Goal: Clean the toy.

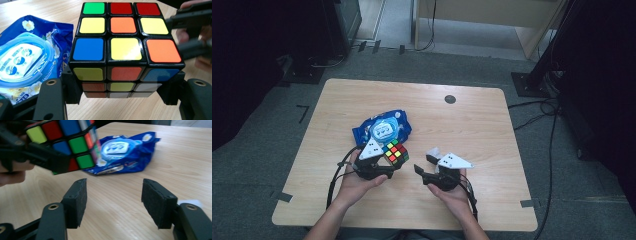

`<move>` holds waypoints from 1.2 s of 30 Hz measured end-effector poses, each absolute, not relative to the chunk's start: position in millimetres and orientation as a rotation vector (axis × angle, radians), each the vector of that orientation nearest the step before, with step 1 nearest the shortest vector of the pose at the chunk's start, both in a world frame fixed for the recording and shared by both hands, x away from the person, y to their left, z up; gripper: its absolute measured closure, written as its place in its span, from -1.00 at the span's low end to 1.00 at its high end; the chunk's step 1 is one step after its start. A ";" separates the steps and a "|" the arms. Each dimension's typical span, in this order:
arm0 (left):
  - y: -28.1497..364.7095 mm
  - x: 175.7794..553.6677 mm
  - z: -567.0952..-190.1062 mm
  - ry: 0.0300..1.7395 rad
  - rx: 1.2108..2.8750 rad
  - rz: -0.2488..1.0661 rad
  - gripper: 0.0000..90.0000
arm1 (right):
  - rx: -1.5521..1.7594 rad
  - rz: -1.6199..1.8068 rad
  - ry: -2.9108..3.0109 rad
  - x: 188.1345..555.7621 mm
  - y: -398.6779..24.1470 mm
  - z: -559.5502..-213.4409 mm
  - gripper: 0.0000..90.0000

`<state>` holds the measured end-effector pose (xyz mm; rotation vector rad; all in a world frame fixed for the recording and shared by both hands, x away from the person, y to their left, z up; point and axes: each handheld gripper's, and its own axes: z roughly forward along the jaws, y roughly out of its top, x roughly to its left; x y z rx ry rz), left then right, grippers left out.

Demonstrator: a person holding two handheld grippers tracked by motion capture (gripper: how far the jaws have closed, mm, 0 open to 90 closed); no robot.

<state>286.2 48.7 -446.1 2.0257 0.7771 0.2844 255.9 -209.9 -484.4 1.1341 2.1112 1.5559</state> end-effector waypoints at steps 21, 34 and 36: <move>31.3 279.3 -445.7 0.755 2.034 0.227 -0.24 | 1.001 1.541 2.101 242.8 -167.3 -492.5 -0.48; 30.8 281.0 -447.1 0.750 2.057 0.196 -0.24 | 0.933 1.473 2.041 235.5 -161.1 -494.1 -0.25; 31.3 281.5 -446.6 0.750 2.060 0.190 -0.25 | 0.926 1.472 2.042 235.3 -160.9 -494.0 -0.25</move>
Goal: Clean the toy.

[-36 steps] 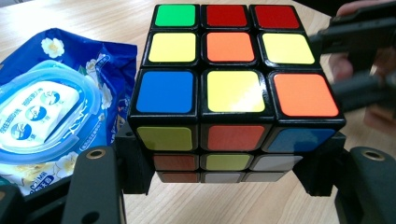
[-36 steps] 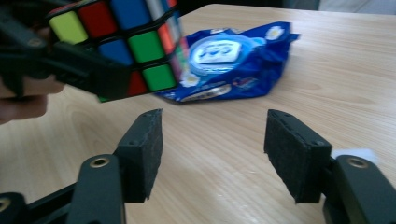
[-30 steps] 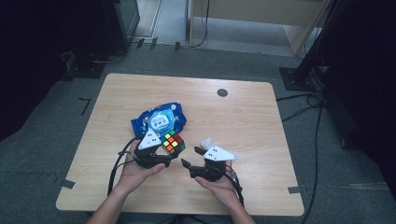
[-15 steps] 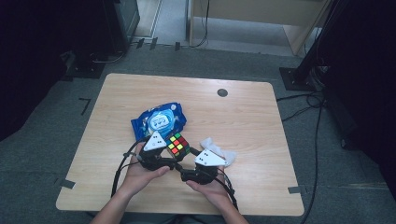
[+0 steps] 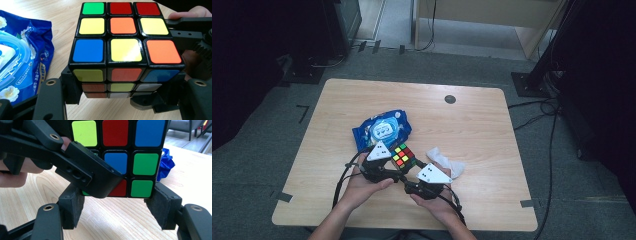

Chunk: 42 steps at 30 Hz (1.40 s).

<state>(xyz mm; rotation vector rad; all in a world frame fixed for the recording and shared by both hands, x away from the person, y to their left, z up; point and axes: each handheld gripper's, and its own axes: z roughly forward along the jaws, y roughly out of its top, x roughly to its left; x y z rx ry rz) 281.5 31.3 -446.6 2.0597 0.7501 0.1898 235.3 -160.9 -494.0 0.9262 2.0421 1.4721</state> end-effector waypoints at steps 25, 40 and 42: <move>38.5 286.2 -437.9 0.762 2.064 0.121 -0.29 | 0.729 1.328 2.064 225.3 -150.4 -499.2 -0.24; 51.5 287.3 -432.3 0.815 1.968 0.196 -0.25 | 0.927 1.248 2.087 239.5 -162.5 -511.9 0.22; 50.0 286.1 -432.6 0.799 1.975 0.199 -0.25 | 1.020 1.277 2.091 243.6 -167.4 -510.1 0.49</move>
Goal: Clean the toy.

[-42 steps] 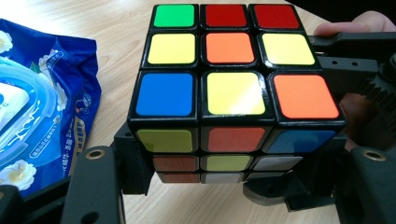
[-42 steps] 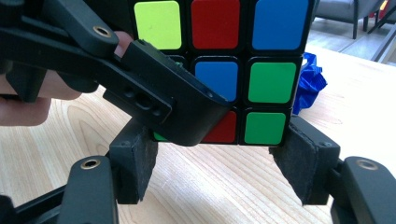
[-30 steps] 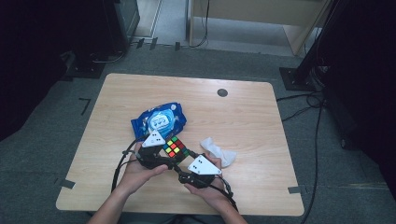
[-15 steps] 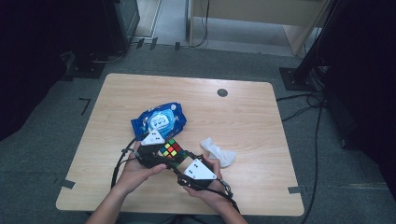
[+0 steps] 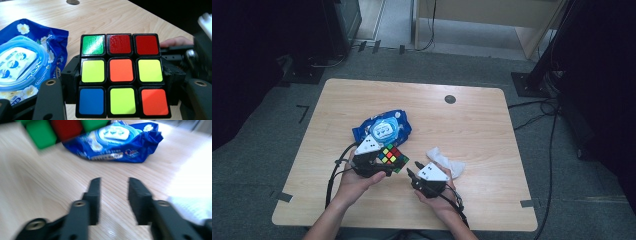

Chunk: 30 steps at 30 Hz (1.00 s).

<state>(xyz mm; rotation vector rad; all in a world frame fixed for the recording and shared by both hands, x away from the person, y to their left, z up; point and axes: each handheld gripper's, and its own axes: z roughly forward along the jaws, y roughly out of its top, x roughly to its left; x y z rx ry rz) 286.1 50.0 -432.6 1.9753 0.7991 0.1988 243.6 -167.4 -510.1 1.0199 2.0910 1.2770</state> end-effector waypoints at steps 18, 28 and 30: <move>35.6 280.6 -439.5 0.700 2.046 0.144 -0.26 | 1.259 1.688 2.028 249.0 -192.7 -494.9 1.00; 33.1 278.3 -441.3 0.658 2.078 0.124 -0.27 | 1.177 1.727 1.978 244.9 -199.8 -485.8 1.00; 31.9 277.5 -442.9 0.653 2.081 0.140 -0.27 | 1.146 1.733 1.976 243.5 -199.7 -483.4 1.00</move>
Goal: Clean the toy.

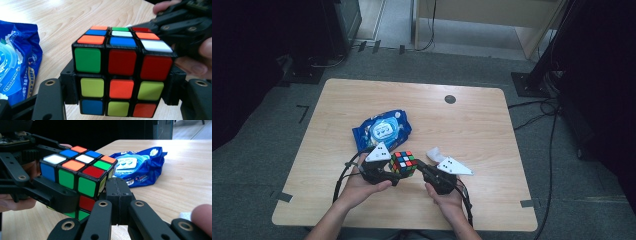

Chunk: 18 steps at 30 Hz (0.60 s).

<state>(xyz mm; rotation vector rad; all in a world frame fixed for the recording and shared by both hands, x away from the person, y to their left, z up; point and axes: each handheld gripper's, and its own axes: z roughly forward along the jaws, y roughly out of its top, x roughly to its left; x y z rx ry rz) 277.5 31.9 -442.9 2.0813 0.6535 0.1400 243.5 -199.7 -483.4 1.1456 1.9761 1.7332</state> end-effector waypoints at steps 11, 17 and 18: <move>40.4 278.7 -440.0 0.686 2.067 0.257 -0.25 | 1.098 1.526 1.961 252.1 -228.9 -457.8 0.53; 43.1 281.5 -441.8 0.718 2.072 0.271 -0.25 | 1.227 1.304 2.038 268.0 -266.8 -472.0 0.34; 43.1 281.8 -442.3 0.721 2.073 0.272 -0.25 | 1.238 1.264 2.056 270.8 -270.5 -477.0 0.33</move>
